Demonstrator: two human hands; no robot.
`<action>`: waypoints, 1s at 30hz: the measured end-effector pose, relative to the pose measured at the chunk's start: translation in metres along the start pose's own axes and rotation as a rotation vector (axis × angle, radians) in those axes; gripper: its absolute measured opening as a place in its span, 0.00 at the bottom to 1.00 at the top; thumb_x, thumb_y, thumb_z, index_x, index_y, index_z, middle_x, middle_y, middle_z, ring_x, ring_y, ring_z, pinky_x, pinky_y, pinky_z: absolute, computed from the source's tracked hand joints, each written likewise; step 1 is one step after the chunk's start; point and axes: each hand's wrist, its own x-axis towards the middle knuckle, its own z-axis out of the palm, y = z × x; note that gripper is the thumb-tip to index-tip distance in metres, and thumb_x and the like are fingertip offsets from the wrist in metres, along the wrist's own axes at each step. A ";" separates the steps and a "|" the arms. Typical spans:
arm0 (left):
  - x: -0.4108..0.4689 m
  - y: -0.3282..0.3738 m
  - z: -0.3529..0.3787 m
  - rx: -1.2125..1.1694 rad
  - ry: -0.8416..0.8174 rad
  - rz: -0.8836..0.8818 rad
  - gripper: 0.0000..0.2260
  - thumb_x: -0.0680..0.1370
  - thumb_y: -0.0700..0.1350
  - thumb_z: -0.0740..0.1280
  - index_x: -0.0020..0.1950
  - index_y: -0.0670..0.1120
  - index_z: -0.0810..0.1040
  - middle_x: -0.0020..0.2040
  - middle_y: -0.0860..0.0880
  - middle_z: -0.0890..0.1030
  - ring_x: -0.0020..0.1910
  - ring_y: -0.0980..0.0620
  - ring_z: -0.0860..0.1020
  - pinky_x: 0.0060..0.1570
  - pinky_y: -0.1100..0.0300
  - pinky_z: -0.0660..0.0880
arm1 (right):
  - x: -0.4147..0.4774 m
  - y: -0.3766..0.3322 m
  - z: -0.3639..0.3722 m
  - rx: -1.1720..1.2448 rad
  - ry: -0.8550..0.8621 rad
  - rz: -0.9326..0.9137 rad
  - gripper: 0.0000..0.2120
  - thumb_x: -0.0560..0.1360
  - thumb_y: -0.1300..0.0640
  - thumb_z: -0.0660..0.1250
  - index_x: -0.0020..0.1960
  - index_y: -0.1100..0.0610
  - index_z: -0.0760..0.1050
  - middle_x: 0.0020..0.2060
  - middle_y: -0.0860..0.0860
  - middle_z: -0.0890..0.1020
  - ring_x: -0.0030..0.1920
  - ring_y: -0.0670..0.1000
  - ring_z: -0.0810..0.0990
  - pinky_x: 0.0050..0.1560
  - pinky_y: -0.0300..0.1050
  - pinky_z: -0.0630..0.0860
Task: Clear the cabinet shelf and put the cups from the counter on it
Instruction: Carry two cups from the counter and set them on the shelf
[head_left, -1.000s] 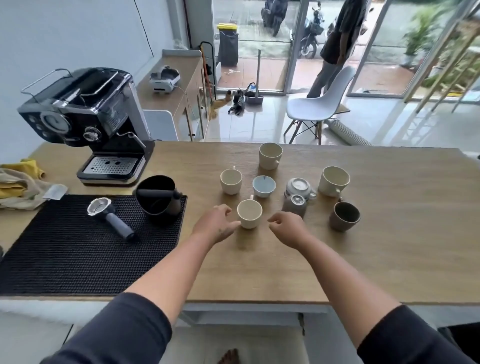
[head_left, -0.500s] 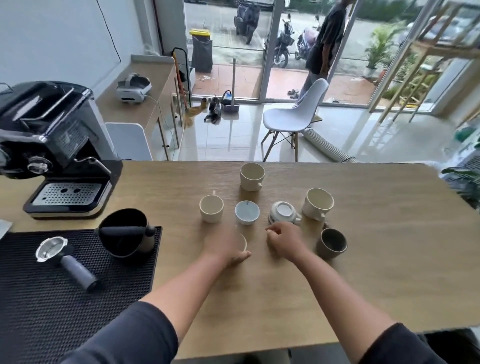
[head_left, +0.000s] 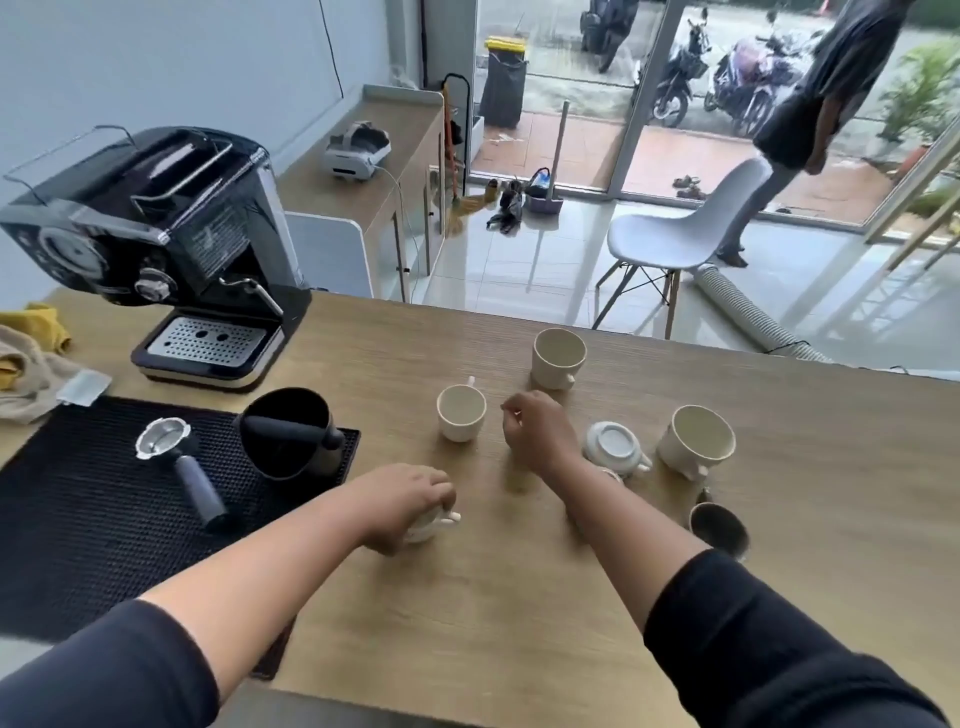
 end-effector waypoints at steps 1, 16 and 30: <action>-0.003 -0.002 0.001 0.034 -0.020 0.019 0.24 0.67 0.41 0.70 0.61 0.52 0.69 0.61 0.53 0.71 0.61 0.49 0.73 0.59 0.56 0.71 | 0.009 -0.005 0.004 -0.023 -0.009 -0.045 0.13 0.76 0.56 0.62 0.58 0.54 0.80 0.57 0.53 0.80 0.59 0.55 0.77 0.57 0.45 0.72; -0.040 0.004 0.060 -0.543 0.369 -0.578 0.56 0.61 0.74 0.68 0.79 0.52 0.47 0.77 0.51 0.57 0.76 0.51 0.59 0.70 0.52 0.65 | 0.076 -0.040 0.045 -0.858 -0.293 -0.515 0.18 0.79 0.53 0.59 0.68 0.49 0.68 0.62 0.53 0.76 0.64 0.56 0.72 0.59 0.54 0.66; -0.030 0.002 0.067 -0.622 0.489 -0.627 0.42 0.59 0.70 0.71 0.70 0.57 0.66 0.65 0.57 0.69 0.61 0.54 0.74 0.53 0.54 0.75 | -0.001 -0.023 0.036 -0.377 -0.207 -0.082 0.09 0.74 0.67 0.59 0.53 0.62 0.74 0.45 0.57 0.78 0.46 0.60 0.78 0.40 0.48 0.70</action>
